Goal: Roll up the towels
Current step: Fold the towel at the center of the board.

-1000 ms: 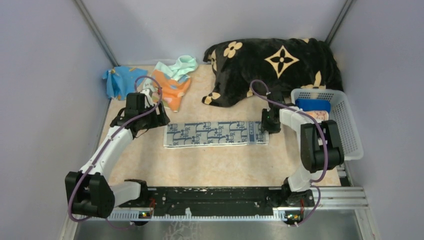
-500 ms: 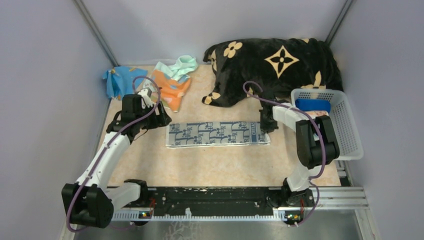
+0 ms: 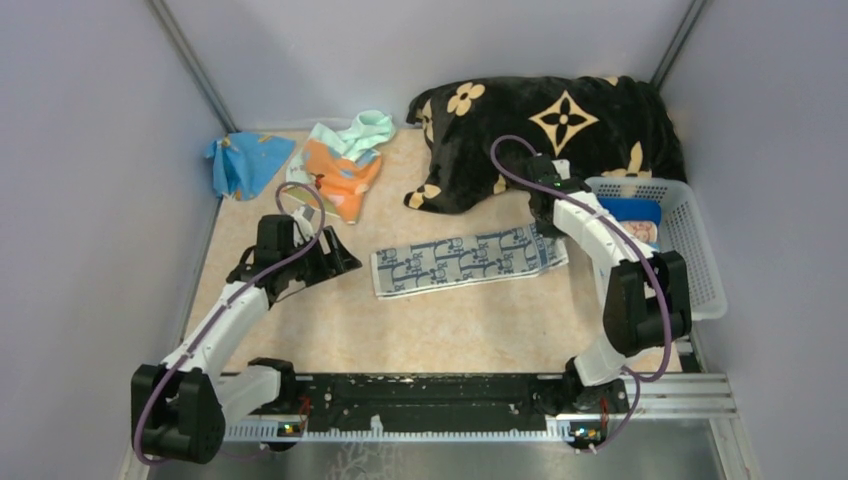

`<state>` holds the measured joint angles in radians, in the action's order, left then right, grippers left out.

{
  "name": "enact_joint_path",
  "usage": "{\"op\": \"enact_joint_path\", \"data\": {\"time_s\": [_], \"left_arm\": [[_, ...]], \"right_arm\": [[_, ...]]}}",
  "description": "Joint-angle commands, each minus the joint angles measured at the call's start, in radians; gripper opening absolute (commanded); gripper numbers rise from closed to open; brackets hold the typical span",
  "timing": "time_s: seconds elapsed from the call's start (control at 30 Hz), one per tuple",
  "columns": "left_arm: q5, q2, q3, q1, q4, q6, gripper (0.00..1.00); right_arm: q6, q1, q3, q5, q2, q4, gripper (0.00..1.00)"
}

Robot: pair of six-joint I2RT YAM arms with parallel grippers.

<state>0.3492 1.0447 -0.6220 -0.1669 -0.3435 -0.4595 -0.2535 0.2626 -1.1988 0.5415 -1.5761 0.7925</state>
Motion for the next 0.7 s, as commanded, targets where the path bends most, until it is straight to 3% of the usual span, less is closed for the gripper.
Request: {"op": "enact_joint_path", "data": {"time_s": [0.0, 0.27, 0.4, 0.67], "left_arm": [[0.068, 0.025, 0.032, -0.009, 0.127, -0.069, 0.82], [0.102, 0.124, 0.083, -0.014, 0.257, -0.139, 0.82], [0.119, 0.184, 0.093, -0.021, 0.312, -0.165, 0.78], [0.137, 0.309, 0.101, -0.041, 0.408, -0.197, 0.58]], "right_arm": [[0.032, 0.094, -0.040, -0.141, 0.063, 0.014, 0.00], [-0.033, 0.292, -0.091, -0.533, 0.044, -0.161, 0.00], [-0.066, 0.357, -0.154, -0.615, -0.027, -0.220, 0.00], [-0.121, 0.469, -0.263, -0.676, -0.194, -0.278, 0.00]]}}
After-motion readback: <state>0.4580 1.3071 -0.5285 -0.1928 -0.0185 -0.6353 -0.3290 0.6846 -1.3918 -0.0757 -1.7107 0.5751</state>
